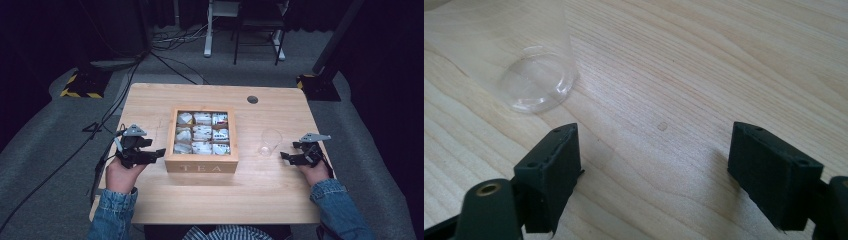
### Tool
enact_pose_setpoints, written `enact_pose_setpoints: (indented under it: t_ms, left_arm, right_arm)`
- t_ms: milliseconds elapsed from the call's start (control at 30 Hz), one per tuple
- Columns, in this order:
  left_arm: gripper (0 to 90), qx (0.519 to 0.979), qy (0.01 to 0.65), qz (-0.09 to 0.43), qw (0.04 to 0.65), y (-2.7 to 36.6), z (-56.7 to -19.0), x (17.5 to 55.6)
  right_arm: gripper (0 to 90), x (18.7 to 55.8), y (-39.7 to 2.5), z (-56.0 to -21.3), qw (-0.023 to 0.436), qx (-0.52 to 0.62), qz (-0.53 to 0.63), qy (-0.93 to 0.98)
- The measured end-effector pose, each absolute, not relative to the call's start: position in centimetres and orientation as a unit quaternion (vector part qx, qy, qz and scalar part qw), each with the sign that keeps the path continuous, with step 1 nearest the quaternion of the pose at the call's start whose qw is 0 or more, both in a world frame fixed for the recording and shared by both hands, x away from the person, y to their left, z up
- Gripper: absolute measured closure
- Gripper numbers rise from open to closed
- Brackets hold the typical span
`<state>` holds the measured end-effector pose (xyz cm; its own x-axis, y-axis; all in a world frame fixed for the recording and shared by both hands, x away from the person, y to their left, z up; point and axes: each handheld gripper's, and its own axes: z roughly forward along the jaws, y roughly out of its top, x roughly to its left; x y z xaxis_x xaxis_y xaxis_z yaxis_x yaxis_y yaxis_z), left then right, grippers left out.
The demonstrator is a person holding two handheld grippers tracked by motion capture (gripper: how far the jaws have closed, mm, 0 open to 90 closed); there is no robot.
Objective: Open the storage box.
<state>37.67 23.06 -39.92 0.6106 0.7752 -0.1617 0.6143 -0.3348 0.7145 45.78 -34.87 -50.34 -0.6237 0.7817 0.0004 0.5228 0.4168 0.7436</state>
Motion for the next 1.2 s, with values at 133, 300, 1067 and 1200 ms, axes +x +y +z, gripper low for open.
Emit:
enact_pose_setpoints:
  t_ms: [133,300,1067,1200]
  left_arm:
    - [30.8,0.825,0.407,0.096,0.381,22.1,-39.8,37.4]
    - [29.0,0.834,0.390,0.073,0.383,21.3,-40.2,37.5]
    - [28.8,0.872,0.387,0.069,0.293,19.0,-42.6,38.3]
    - [34.6,0.871,0.391,0.073,0.289,19.1,-42.7,38.3]
  right_arm:
    - [21.3,45.8,-34.9,-50.3,0.176,0.396,0.367,0.823]
    - [21.3,45.8,-34.9,-50.3,0.176,0.396,0.367,0.823]
    - [21.3,45.8,-34.9,-50.3,0.176,0.396,0.367,0.823]
    - [21.3,45.8,-34.9,-50.3,0.176,0.396,0.367,0.823]
